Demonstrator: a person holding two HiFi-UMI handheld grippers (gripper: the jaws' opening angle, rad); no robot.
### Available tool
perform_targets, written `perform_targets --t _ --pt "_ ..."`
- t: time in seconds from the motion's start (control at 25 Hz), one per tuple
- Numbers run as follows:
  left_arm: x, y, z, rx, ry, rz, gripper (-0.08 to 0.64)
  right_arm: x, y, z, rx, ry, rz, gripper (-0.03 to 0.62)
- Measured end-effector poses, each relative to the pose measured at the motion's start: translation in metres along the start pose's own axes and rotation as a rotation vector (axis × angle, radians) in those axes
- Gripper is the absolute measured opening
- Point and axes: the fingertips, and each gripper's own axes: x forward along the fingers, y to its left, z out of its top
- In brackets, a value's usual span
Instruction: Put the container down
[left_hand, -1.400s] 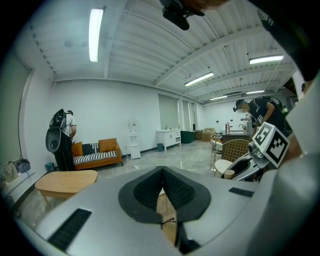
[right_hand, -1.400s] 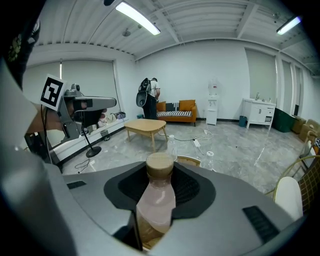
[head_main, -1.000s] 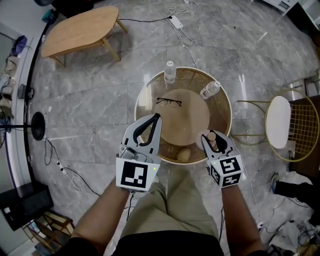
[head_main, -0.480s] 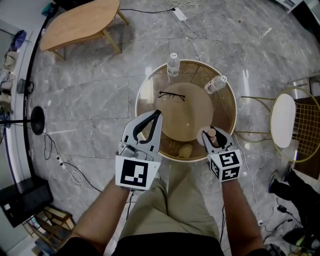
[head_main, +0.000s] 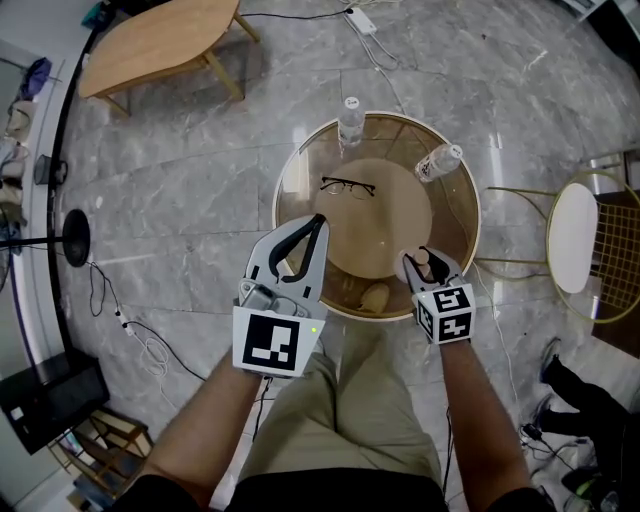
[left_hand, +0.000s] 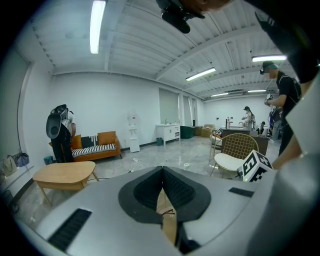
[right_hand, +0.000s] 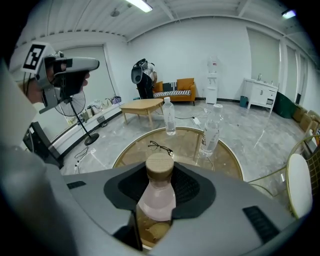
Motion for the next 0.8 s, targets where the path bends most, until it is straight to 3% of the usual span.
perform_targets --t 0.8 --pt "0.008 -0.015 -0.026 0.017 0.041 -0.01 0.015 0.06 -0.026 -0.064 -0.004 0.131 -0.015 0.152"
